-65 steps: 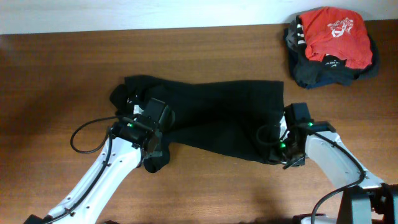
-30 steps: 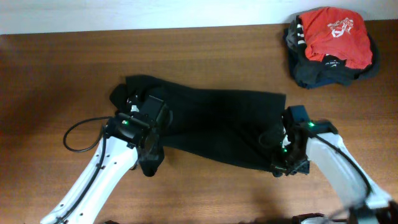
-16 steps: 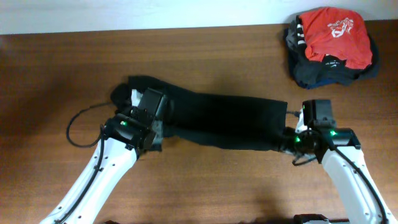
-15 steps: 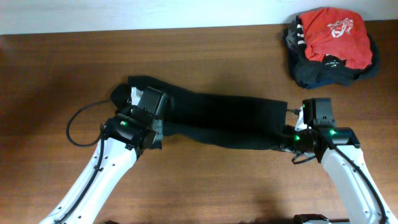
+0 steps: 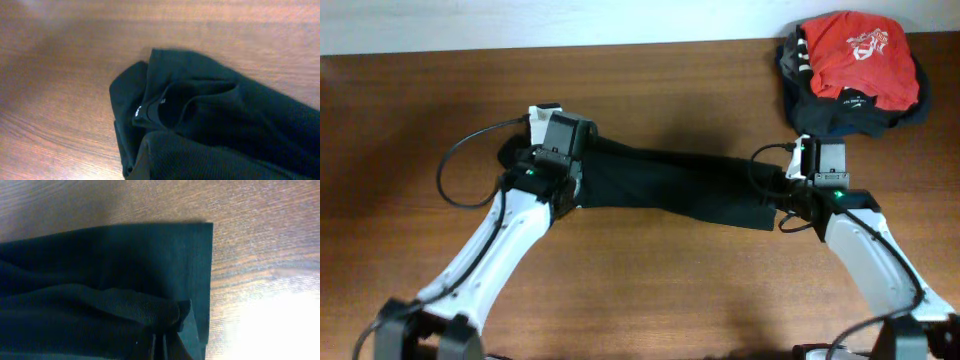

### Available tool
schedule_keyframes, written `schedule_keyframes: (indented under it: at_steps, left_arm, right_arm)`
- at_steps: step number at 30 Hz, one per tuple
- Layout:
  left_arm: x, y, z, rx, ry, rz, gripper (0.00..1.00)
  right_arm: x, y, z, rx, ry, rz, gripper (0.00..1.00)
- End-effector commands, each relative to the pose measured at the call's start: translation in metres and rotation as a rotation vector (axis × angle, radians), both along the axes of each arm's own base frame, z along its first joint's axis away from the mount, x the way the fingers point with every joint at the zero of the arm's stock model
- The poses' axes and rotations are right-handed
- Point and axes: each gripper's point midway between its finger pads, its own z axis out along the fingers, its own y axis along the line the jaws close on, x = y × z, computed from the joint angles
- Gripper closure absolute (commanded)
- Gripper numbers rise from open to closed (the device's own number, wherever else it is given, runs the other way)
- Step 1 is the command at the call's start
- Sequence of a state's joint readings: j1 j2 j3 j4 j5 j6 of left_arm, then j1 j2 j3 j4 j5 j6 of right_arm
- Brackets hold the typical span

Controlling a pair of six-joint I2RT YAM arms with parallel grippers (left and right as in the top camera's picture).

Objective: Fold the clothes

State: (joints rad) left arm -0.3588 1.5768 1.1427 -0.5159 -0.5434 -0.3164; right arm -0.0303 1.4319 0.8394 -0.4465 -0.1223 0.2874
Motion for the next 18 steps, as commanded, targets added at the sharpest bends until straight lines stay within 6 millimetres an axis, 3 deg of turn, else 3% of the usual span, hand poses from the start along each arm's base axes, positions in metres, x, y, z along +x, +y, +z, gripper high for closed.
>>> schedule_keyframes:
  at_steps: [1, 6, 10, 11, 12, 13, 14, 18]
  left_arm:
    - [0.013, 0.012, -0.013, 0.04, 0.007, 0.03, 0.99]
    - [0.032, 0.014, -0.043, 0.043, 0.014, 0.047, 0.99]
    - [0.048, 0.009, -0.062, 0.036, -0.005, 0.041, 0.98]
    - [0.049, 0.008, -0.065, 0.037, -0.003, 0.041, 0.84]
    - [0.05, 0.008, -0.069, 0.038, 0.0, 0.041, 0.54]
    - [0.051, 0.008, -0.07, 0.038, -0.002, 0.042, 0.37]
    - [0.051, 0.007, -0.07, 0.043, -0.001, 0.034, 0.23]
    - [0.056, 0.003, -0.064, 0.112, 0.036, -0.067, 0.07]
  right_arm:
    - [0.013, -0.003, -0.006, -0.005, -0.015, -0.005, 0.96]
    - [0.029, -0.003, -0.022, -0.005, -0.028, -0.005, 0.96]
    - [0.029, -0.003, -0.038, -0.004, 0.008, -0.006, 0.93]
    - [0.028, -0.003, -0.039, -0.003, 0.014, -0.006, 0.76]
    - [0.027, -0.003, -0.039, -0.003, 0.015, -0.006, 0.55]
    - [0.026, -0.003, -0.038, 0.001, 0.021, -0.012, 0.39]
    - [0.025, -0.002, -0.036, 0.007, 0.034, -0.012, 0.32]
    - [0.018, -0.002, -0.025, 0.001, 0.101, -0.002, 0.25]
